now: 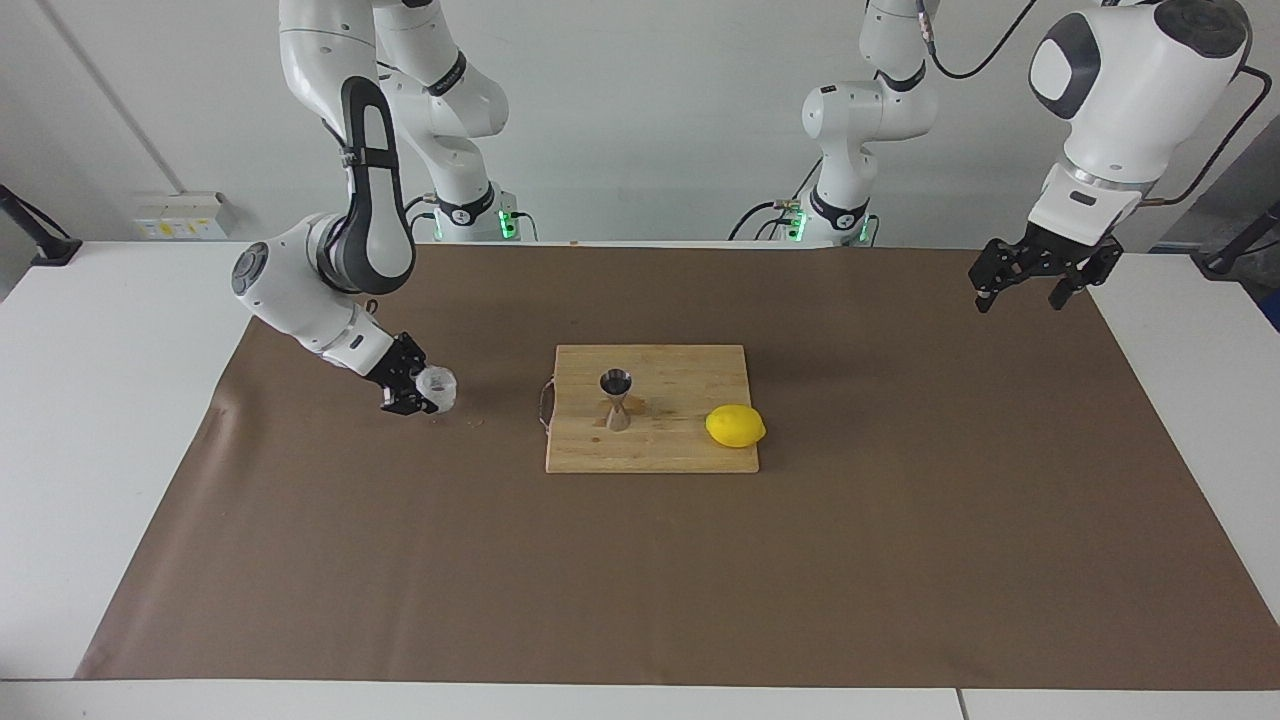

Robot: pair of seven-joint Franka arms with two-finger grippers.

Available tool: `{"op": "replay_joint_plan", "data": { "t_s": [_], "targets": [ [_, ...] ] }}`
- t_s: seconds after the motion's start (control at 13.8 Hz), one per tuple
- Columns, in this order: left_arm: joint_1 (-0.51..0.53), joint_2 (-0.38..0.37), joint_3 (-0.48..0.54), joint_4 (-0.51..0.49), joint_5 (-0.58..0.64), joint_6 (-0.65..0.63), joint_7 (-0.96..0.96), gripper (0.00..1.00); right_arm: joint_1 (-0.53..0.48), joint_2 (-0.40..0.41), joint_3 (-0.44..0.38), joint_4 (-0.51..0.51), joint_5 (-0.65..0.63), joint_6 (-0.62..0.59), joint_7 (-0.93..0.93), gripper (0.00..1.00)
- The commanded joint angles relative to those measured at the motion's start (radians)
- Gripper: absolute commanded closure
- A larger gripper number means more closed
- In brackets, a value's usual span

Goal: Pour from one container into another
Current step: 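Lower the clear glass onto the table and open the right gripper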

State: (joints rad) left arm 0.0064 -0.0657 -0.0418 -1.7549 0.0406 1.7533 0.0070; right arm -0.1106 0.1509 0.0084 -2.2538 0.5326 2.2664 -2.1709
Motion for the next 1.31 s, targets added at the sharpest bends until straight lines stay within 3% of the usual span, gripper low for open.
{"op": "replay_joint_plan", "data": {
  "t_s": [0.0, 0.15, 0.22, 0.87, 1.24],
  "targets": [
    [-0.008, -0.014, 0.01, -0.008, 0.001, -0.011, 0.005, 0.0, -0.003, -0.017, 0.01, -0.027, 0.033, 0.057, -0.052, 0.8],
    [-0.008, -0.014, 0.01, -0.006, 0.001, -0.011, 0.005, 0.0, 0.018, -0.017, 0.008, -0.03, 0.032, 0.061, -0.053, 0.36],
    [-0.008, -0.014, 0.01, -0.006, 0.001, -0.011, 0.004, 0.0, 0.02, -0.017, 0.008, -0.03, 0.032, 0.061, -0.055, 0.0],
    [-0.008, -0.014, 0.01, -0.006, 0.001, -0.011, 0.005, 0.0, 0.011, -0.059, 0.004, 0.034, 0.018, -0.02, -0.024, 0.0],
    [-0.008, -0.014, 0.01, -0.006, 0.001, -0.011, 0.004, 0.0, 0.009, -0.145, -0.001, 0.095, -0.093, -0.162, 0.185, 0.0]
  ]
}}
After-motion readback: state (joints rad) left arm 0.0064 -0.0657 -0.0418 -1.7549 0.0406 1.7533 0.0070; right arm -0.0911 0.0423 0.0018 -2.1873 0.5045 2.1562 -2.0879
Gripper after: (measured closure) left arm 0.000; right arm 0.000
